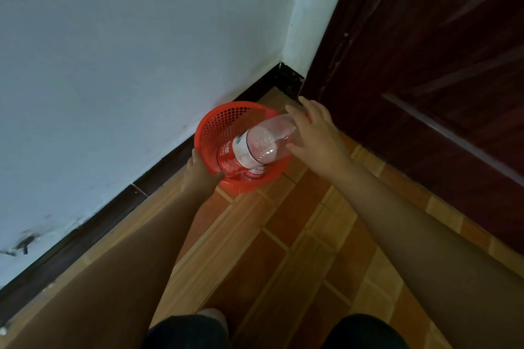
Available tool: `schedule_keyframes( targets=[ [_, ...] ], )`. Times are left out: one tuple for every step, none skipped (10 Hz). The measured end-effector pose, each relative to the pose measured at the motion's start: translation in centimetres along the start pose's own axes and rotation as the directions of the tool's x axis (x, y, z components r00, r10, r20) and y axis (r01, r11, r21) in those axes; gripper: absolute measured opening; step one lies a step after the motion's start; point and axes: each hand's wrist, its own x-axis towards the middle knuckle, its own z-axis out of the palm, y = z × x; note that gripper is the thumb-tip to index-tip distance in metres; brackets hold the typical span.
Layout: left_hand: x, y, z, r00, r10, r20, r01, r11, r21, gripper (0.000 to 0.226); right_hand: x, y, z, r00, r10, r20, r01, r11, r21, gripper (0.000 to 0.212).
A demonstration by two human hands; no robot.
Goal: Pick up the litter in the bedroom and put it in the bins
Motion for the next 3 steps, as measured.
schedule_keyframes(
  targets=[
    [0.2,0.0,-0.3,0.999,0.048,-0.004,-0.048,0.998,0.039,0.073,-0.1,0.0,-0.2,1.000,0.002,0.009,-0.002,0.999,0.040,0.069],
    [0.0,0.1,-0.9,0.997,0.070,-0.015,-0.068,0.992,0.109,0.066,-0.1,0.0,-0.5,1.000,0.001,-0.009,0.000,0.999,0.052,0.067],
    [0.0,1.0,-2.3,0.997,0.082,-0.013,-0.078,0.974,0.214,0.066,0.0,-0.1,-1.8,1.000,0.030,0.007,-0.030,0.999,0.042,0.063]
  ],
)
